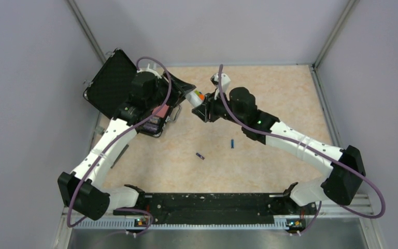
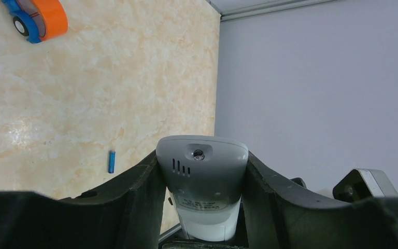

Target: Load the batteries into the remote control

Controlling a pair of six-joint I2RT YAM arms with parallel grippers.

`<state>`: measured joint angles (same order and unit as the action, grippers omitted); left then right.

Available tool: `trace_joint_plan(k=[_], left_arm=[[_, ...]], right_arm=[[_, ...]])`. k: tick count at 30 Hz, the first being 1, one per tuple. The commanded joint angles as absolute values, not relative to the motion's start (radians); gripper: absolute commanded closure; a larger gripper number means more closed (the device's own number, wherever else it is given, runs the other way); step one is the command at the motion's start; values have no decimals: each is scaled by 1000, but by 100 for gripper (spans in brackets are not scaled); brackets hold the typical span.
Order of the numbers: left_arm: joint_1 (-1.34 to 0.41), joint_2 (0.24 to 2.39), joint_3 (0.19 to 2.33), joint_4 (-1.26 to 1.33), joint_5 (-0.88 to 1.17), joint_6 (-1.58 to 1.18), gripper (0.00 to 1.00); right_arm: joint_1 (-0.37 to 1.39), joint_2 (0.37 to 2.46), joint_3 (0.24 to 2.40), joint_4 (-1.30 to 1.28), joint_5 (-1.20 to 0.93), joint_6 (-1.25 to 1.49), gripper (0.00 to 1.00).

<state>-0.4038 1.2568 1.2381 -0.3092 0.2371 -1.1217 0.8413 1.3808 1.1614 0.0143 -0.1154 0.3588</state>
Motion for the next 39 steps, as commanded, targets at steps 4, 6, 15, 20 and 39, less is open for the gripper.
trace_joint_plan(k=[4, 6, 15, 20, 39], left_arm=[[-408, 1235, 1251, -272, 235, -1112, 89], [-408, 1223, 1239, -253, 244, -1094, 66], [-327, 1120, 1157, -50, 492, -890, 20], [-211, 1174, 1171, 129, 922, -963, 21], [-209, 1155, 1199, 261, 1002, -1031, 29]], right_arm=[[848, 1351, 1197, 88, -104, 363, 85], [847, 1346, 1206, 83, -125, 372, 93], [747, 1324, 1236, 142, -474, 562, 100], [671, 1381, 1259, 294, -736, 753, 100], [669, 1433, 1257, 425, -900, 999, 98]])
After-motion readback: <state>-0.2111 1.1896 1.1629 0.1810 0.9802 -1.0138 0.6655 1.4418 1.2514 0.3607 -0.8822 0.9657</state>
